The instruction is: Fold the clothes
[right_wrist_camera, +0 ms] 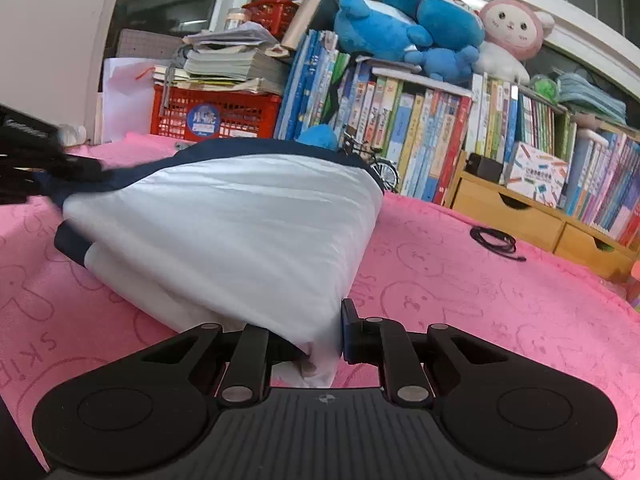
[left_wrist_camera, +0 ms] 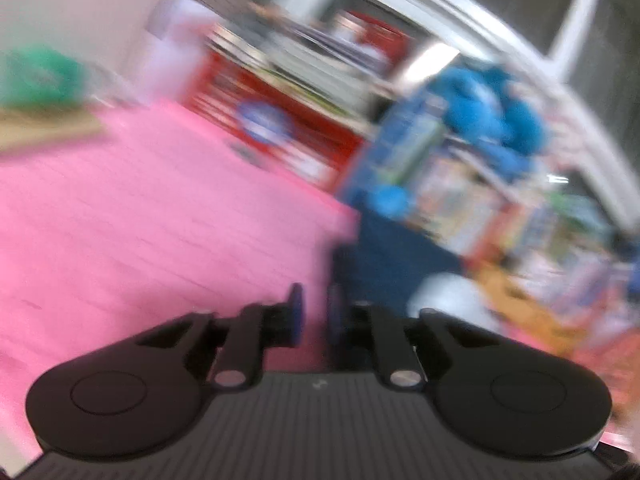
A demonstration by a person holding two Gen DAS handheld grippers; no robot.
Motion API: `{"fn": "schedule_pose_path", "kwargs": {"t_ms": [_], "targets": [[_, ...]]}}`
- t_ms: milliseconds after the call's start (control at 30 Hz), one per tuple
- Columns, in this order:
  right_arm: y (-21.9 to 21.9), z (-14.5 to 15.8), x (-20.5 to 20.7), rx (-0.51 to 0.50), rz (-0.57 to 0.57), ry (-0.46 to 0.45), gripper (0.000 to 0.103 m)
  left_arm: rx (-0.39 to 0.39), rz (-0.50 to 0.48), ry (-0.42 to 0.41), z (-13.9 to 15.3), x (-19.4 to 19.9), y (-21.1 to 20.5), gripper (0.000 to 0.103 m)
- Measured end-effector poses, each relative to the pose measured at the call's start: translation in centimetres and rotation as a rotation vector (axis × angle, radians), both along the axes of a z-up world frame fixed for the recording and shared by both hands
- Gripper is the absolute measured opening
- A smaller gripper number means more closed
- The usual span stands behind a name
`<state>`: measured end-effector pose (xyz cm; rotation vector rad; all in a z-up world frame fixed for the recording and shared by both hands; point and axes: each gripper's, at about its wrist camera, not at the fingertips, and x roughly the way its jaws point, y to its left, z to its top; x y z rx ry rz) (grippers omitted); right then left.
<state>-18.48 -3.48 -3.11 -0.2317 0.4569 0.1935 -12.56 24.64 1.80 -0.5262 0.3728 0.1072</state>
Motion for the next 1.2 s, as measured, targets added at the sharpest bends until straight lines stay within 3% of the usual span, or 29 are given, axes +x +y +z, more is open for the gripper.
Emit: {"fn": "schedule_pose_path", "kwargs": {"t_ms": [67, 133, 267, 333, 433, 533, 667, 1000, 1067, 1133, 1200], "targets": [[-0.5, -0.1, 0.2, 0.038, -0.010, 0.020, 0.017, 0.114, -0.005, 0.014, 0.7, -0.7, 0.3, 0.008], [-0.8, -0.1, 0.2, 0.059, -0.006, 0.019, 0.017, 0.329, -0.082, -0.014, 2.0, -1.6, -2.1, 0.010], [-1.0, -0.1, 0.1, 0.082, -0.004, 0.015, 0.017, 0.723, -0.405, -0.111, 3.3, -3.7, -9.5, 0.025], [-1.4, -0.1, 0.1, 0.103, -0.003, 0.018, 0.017, 0.873, -0.554, -0.155, 2.9, -4.4, -12.8, 0.033], [-1.6, 0.0, 0.1, 0.116, -0.001, 0.019, 0.017, 1.055, -0.750, -0.206, 1.6, -5.1, -17.0, 0.037], [-1.7, 0.0, 0.0, 0.125, -0.001, 0.020, 0.017, 1.162, -0.862, -0.221, 0.1, -4.9, -19.5, 0.040], [-1.8, 0.0, 0.0, 0.134, -0.002, 0.018, 0.017, 1.246, -0.927, -0.216, -1.4, -4.1, -21.3, 0.042], [-2.0, 0.2, 0.1, 0.154, -0.002, 0.017, 0.017, 1.470, -0.899, -0.280, -1.8, -2.6, -23.3, 0.043], [-2.0, 0.2, 0.0, 0.153, -0.001, 0.014, 0.017, 1.508, -0.907, -0.280, -2.2, -2.4, -23.6, 0.035], [-2.0, 0.2, 0.0, 0.151, -0.002, 0.010, 0.017, 1.531, -0.920, -0.267, -2.6, -2.2, -23.9, 0.020], [-2.0, 0.2, -0.1, 0.151, -0.006, 0.006, 0.017, 1.549, -0.908, -0.260, -3.0, -2.2, -24.0, 0.013]]}}
